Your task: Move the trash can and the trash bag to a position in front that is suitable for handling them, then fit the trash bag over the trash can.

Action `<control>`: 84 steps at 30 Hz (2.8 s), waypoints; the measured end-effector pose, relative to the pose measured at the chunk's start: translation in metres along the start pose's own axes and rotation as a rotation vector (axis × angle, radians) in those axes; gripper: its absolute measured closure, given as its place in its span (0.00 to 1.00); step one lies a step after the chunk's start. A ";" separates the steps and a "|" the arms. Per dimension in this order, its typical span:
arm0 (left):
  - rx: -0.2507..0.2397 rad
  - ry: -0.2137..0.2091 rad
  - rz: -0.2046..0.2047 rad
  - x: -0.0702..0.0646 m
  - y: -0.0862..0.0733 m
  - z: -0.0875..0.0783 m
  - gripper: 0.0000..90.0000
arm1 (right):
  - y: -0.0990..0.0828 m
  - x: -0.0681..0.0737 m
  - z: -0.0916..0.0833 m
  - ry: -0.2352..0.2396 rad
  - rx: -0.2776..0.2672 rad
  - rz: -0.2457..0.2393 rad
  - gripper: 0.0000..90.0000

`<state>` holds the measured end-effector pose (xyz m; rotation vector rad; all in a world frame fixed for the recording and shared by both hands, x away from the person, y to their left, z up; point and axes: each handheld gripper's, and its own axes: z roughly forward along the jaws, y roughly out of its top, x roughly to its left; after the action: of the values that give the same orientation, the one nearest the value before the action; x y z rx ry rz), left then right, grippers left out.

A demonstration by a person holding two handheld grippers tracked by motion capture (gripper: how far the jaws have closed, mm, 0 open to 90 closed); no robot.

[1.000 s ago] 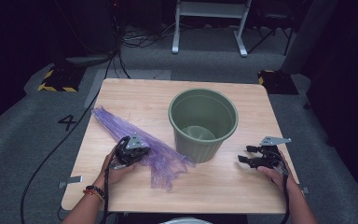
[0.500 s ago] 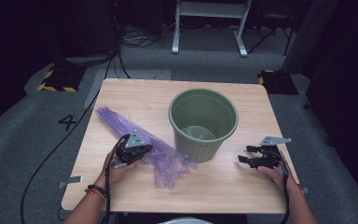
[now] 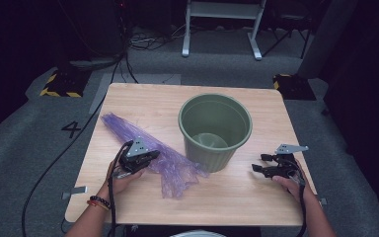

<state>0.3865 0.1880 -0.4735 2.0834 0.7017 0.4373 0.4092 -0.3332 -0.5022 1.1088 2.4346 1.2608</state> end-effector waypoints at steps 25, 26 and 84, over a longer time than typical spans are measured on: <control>-0.116 0.048 -0.012 0.004 0.017 -0.029 0.99 | 0.000 -0.002 0.000 0.008 -0.007 0.011 0.32; -0.122 0.052 -0.014 0.005 0.019 -0.030 0.99 | 0.000 -0.002 0.000 0.009 -0.007 0.013 0.32; -0.339 0.133 0.086 -0.007 0.194 -0.057 1.00 | 0.038 0.019 -0.048 -0.050 -0.200 -0.047 0.31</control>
<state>0.4121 0.1299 -0.2812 1.7794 0.5708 0.6984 0.3939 -0.3368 -0.4399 1.0102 2.2279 1.4078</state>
